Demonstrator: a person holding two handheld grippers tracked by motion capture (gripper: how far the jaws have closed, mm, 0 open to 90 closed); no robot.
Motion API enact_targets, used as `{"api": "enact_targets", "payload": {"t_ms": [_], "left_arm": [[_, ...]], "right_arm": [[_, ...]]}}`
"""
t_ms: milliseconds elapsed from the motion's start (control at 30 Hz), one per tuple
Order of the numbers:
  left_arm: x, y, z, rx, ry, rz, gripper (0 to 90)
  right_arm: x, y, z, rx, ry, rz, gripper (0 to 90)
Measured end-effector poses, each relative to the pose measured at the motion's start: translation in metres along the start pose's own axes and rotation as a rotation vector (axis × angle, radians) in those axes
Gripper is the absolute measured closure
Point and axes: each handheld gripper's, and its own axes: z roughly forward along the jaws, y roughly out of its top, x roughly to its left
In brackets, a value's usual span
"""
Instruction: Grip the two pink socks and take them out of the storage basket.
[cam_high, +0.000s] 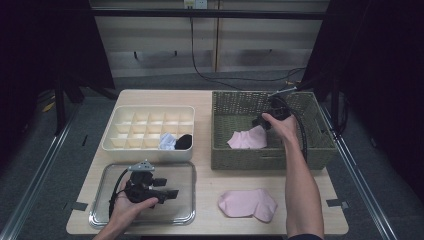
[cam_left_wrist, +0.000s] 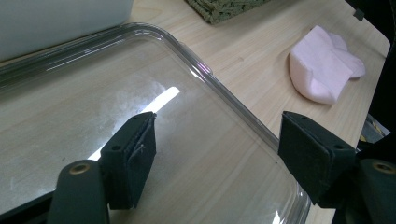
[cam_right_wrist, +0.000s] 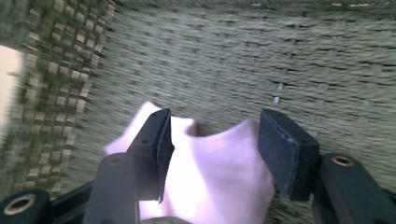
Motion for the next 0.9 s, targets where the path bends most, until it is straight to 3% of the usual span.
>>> {"api": "enact_targets", "payload": {"t_ms": [167,300,367,400,433,567,900], "left_arm": [[0.0,0.0,0.0,-0.001,0.0,-0.002,27.8],[0.0,0.0,0.0,0.0,0.0,-0.001,27.9],[0.001,0.0,0.0,-0.001,0.002,-0.001,27.8],[0.001,0.0,-0.001,0.0,0.002,0.002,27.8],[0.001,0.0,-0.001,-0.001,0.001,0.001,27.8],[0.0,0.0,-0.001,-0.003,0.003,0.002,27.9],[0.001,0.0,-0.001,0.004,0.004,0.005,27.8]], "right_arm": [[-0.001,0.0,0.003,0.032,-0.026,0.001,40.6],[-0.001,0.0,0.007,0.051,-0.032,-0.003,42.9],[-0.002,0.0,0.008,0.066,-0.011,0.008,46.9],[-0.002,0.0,0.009,0.071,0.008,0.009,52.1],[-0.001,-0.001,0.009,0.074,-0.003,0.004,63.4],[0.0,-0.001,0.007,0.061,0.028,0.0,81.5],[0.001,-0.001,-0.005,-0.005,0.099,0.009,86.8]]}}
